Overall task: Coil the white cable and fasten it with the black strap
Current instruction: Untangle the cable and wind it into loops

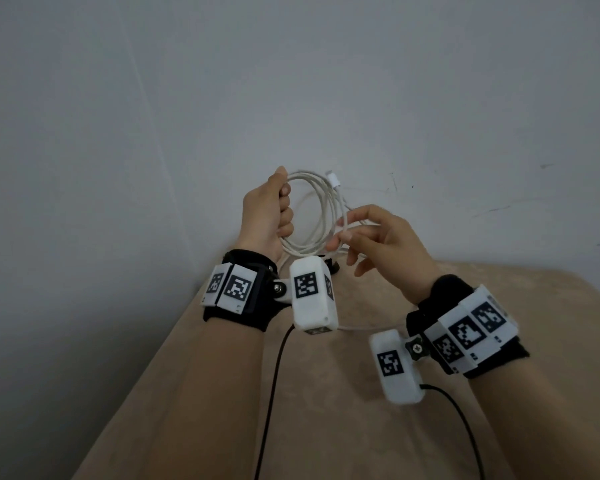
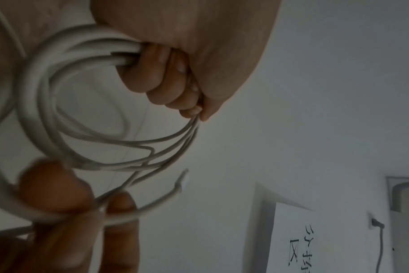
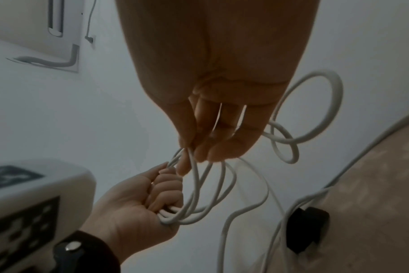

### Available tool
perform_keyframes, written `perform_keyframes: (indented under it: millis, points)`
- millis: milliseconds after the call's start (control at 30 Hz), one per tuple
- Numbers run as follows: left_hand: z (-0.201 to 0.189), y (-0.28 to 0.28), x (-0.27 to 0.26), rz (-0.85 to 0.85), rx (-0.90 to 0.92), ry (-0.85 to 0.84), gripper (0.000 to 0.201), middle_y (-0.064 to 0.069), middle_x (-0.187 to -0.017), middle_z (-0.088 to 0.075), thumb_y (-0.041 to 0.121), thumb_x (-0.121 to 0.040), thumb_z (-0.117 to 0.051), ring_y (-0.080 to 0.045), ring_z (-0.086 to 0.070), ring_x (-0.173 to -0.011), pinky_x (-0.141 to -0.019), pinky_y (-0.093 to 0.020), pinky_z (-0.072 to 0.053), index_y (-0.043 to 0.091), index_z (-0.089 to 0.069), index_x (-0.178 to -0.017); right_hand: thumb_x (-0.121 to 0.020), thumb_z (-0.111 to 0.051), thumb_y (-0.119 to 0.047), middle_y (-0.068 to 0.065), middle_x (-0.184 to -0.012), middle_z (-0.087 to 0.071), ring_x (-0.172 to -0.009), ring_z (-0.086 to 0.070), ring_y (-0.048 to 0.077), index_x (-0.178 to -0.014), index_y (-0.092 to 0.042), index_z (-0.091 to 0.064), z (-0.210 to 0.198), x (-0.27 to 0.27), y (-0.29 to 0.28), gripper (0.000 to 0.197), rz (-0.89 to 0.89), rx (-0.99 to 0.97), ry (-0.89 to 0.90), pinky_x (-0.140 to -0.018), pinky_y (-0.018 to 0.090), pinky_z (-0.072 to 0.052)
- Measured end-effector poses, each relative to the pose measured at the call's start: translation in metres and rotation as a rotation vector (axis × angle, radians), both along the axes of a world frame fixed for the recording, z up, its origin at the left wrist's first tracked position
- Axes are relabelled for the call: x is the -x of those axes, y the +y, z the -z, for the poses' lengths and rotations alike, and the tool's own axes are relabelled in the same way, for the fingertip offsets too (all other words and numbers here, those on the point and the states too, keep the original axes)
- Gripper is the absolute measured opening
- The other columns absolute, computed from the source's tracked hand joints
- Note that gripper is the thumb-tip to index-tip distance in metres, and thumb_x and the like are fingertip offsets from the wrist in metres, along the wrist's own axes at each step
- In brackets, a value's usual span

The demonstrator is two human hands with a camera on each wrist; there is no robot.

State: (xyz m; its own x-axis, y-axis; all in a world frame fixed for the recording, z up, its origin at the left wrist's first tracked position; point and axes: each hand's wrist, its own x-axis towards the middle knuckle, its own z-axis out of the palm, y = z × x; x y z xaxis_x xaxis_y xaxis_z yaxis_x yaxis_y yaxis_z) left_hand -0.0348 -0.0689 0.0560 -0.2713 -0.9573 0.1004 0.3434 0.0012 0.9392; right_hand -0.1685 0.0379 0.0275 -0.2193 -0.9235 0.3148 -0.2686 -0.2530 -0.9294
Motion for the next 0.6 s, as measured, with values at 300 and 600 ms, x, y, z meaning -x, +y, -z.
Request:
perform_keyframes:
  millis: [300, 600]
  points:
    - [-0.007, 0.018, 0.01, 0.32, 0.199, -0.087, 0.039, 0.009, -0.05, -0.021, 0.035, -0.099, -0.047, -0.004, -0.013, -0.038, -0.034, -0.018, -0.012, 0.021, -0.036, -0.064, -0.086, -0.069, -0.025, 0.012, -0.067, -0.073, -0.043, -0.053, 0.008, -0.074, 0.0, -0.068, 0.003, -0.001, -0.003, 0.027, 0.129, -0.18, -0.318, -0.044, 0.018, -0.047]
    - [-0.009, 0.019, 0.011, 0.452, 0.109, 0.066, 0.039, 0.011, -0.046, -0.021, 0.035, -0.1, -0.043, -0.002, -0.014, -0.034, -0.032, -0.015, -0.013, 0.02, -0.035, -0.064, -0.088, -0.062, -0.035, 0.007, -0.073, -0.06, -0.05, -0.061, 0.016, -0.092, -0.005, -0.053, 0.004, -0.002, -0.007, 0.032, 0.32, -0.219, -0.198, -0.045, 0.026, -0.049]
